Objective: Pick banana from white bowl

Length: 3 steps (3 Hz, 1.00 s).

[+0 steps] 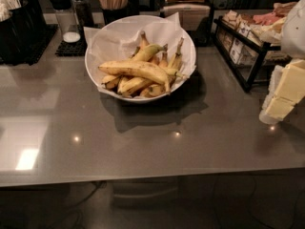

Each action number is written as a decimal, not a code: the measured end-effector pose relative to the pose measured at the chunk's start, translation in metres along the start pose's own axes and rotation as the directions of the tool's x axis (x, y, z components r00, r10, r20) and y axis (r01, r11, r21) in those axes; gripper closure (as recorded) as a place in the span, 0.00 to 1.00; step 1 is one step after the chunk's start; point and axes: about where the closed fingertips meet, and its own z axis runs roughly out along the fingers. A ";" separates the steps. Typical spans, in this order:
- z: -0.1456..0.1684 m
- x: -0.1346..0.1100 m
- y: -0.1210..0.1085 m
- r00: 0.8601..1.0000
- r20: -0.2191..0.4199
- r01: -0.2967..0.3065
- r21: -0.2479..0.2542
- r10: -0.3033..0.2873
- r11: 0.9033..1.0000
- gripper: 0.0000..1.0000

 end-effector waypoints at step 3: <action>0.018 -0.062 -0.046 0.987 0.159 0.026 -0.011 -0.024 1.000 0.00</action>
Offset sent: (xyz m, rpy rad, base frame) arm 0.0887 0.0808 0.0151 0.1991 -0.0371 0.1385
